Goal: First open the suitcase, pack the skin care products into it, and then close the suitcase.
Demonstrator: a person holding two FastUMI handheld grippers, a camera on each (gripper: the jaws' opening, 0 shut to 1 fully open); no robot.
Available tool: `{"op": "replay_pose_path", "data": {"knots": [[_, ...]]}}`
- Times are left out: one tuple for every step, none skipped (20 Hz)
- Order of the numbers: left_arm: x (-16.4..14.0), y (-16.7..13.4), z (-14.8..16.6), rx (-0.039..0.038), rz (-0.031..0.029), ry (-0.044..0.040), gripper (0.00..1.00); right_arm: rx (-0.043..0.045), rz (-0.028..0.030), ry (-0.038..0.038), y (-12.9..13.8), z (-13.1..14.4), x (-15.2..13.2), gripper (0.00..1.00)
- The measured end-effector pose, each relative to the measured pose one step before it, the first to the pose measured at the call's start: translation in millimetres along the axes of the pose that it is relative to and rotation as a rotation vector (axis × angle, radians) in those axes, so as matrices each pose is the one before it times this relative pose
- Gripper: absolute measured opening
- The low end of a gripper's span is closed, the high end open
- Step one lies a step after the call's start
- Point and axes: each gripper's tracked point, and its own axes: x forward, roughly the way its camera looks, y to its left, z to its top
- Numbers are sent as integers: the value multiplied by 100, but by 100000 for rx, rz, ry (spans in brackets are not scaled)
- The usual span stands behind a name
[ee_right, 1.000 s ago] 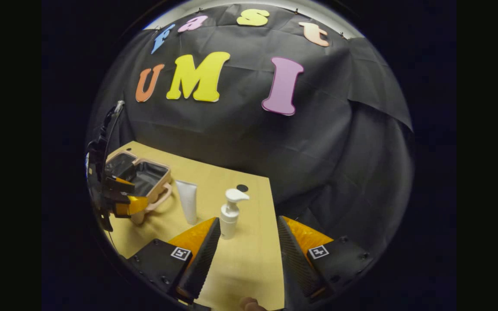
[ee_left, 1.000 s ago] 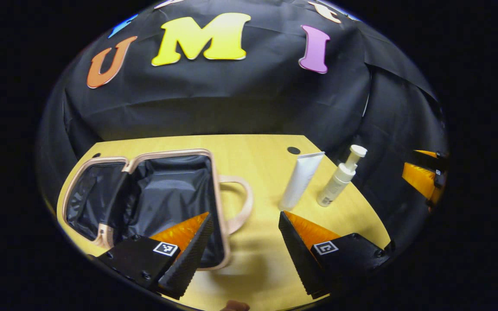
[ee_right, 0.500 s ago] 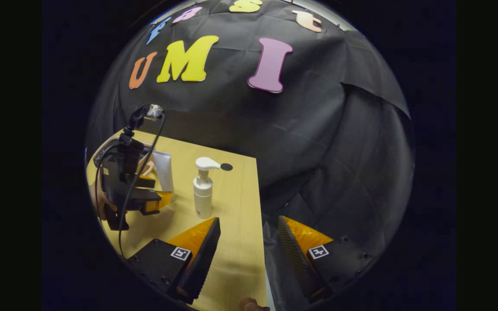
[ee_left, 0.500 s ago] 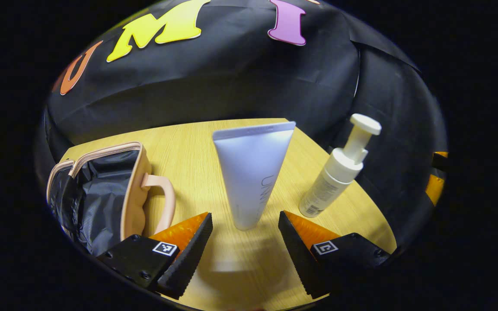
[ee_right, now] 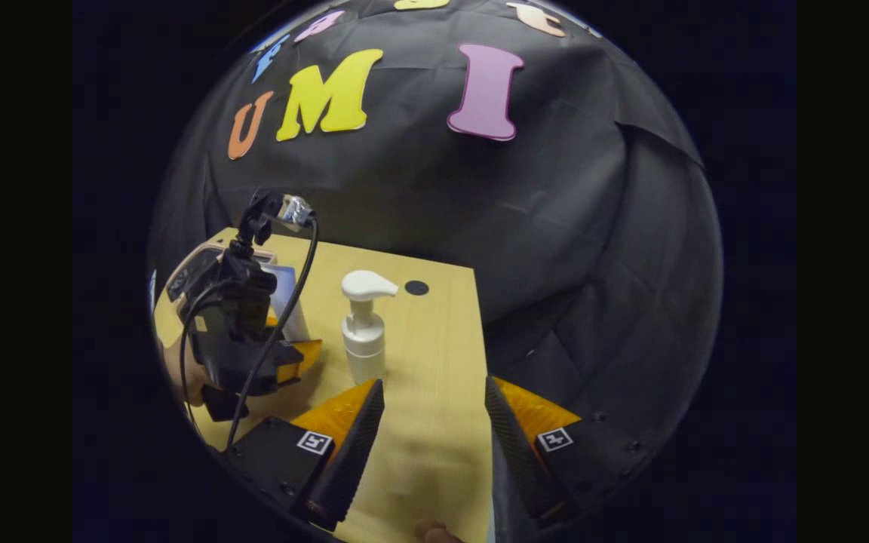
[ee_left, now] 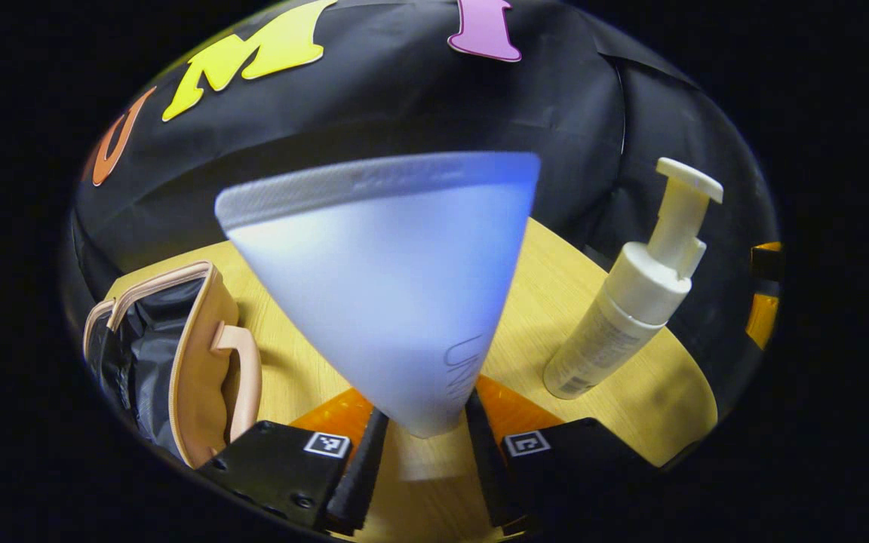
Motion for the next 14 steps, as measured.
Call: {"op": "replay_pose_path", "data": {"knots": [[-10, 54, -27, -336, -593, -35, 55, 2373, 2813, 317, 752, 307, 601, 80], [-156, -14, -60, -157, -442, 645, 54, 1635, 1730, 85, 723, 224, 568, 80], [-235, -130, -206, -279, -239, 810, 54, 953, 1047, -131, 346, 280, 638, 80], [-339, -74, -69, -984, -613, 450, 52, 187, 507, -473, 269, 59, 568, 80], [-528, -425, 4, -1381, -1855, 99, 59, -510, -8, 205, 271, 45, 757, 80], [-628, -170, 149, -783, -752, -323, 52, -316, 542, 304, 314, -65, 751, 80], [-763, -35, 128, -352, -597, -16, 51, -518, 320, 206, 319, 3, 705, 80], [-963, 56, 314, -130, 274, -727, 51, -226, 1136, -236, 427, -63, 352, 80], [-1021, -154, 174, -155, -776, 0, 51, -200, 513, -135, 422, 98, 564, 80], [-1174, 17, 139, 76, 74, -767, 51, 64, 156, 22, 298, -192, 476, 80], [-1276, 205, 174, -33, -94, 222, 51, 689, 339, 354, 345, -3, 430, 80], [-1208, 317, -29, 9, 287, -32, 51, 1155, 194, -241, 410, -8, 362, 79], [-1317, 460, -101, -291, 657, -47, 51, 1119, -113, -199, 321, 134, 514, 80], [-1301, 528, -72, -580, 460, -16, 51, 520, 11, -374, 443, -80, 380, 80]]}}
